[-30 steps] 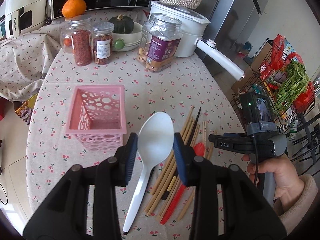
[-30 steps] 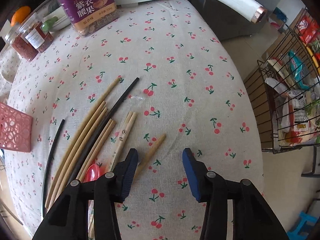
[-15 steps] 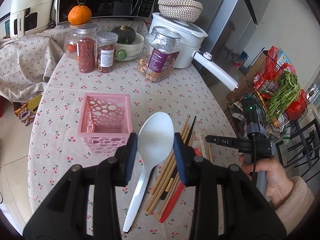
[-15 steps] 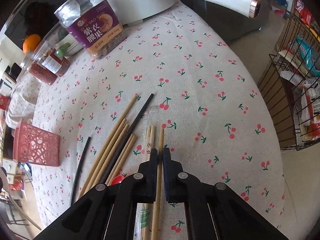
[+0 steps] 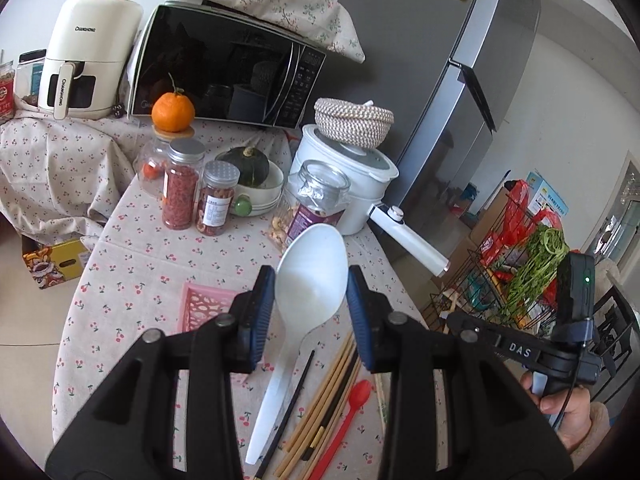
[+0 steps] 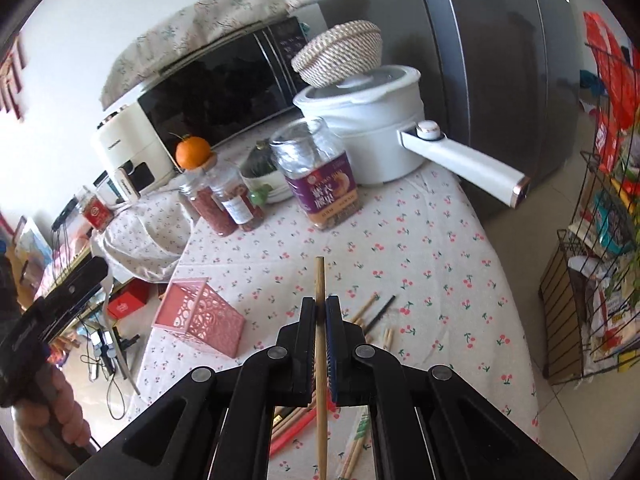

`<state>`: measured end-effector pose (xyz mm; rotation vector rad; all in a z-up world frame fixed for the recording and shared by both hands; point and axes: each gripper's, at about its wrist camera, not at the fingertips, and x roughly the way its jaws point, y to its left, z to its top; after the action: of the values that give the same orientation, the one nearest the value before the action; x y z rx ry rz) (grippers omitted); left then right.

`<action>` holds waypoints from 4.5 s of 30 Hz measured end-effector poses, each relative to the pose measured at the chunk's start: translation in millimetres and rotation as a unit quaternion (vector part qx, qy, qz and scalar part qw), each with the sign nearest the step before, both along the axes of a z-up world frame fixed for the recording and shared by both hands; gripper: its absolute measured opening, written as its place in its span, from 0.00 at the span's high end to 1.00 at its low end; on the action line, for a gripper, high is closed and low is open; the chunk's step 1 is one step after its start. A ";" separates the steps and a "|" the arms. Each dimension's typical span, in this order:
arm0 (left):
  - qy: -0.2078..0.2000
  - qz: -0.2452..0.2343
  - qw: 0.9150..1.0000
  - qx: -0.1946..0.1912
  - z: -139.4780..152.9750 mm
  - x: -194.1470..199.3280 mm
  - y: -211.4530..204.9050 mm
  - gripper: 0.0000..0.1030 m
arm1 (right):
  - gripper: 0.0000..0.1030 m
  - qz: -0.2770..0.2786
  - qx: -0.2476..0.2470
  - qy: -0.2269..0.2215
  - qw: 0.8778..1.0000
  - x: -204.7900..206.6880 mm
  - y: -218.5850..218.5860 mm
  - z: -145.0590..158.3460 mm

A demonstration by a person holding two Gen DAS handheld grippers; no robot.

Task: Organize utensils
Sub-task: 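Carry the white spoon into the pink basket with left tool while right tool grasps a wooden chopstick, then lower the wooden chopstick into the pink basket with right tool while left tool releases the spoon, then grasp the black chopstick with left tool while right tool grasps the paper-wrapped chopsticks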

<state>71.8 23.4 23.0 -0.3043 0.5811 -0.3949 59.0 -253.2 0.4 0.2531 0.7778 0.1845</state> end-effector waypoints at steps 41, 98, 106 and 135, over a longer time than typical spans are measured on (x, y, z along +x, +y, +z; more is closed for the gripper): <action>0.126 0.120 0.982 0.069 -30.5 25.4 40.4 0.21 | 0.96 0.089 0.013 -0.133 0.987 -1.8 97.7 111.0; 0.195 -0.037 0.962 0.189 -98.9 -8.4 -38.5 0.06 | 0.32 -0.014 -0.006 0.075 0.997 22.5 -8.6 -29.3; 0.236 -0.109 0.947 0.191 -127.5 0.4 -82.2 0.60 | 0.32 -0.014 0.003 0.137 0.991 17.3 -29.8 -54.1; 0.241 -0.121 0.936 0.224 -132.4 27.0 -101.9 0.93 | 0.31 -0.038 -0.029 0.231 0.972 28.4 -47.1 -107.5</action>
<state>98.7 -78.5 -109.4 0.1218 1.1761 -0.4131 87.4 -300.2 -107.1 0.2749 1.2314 0.0276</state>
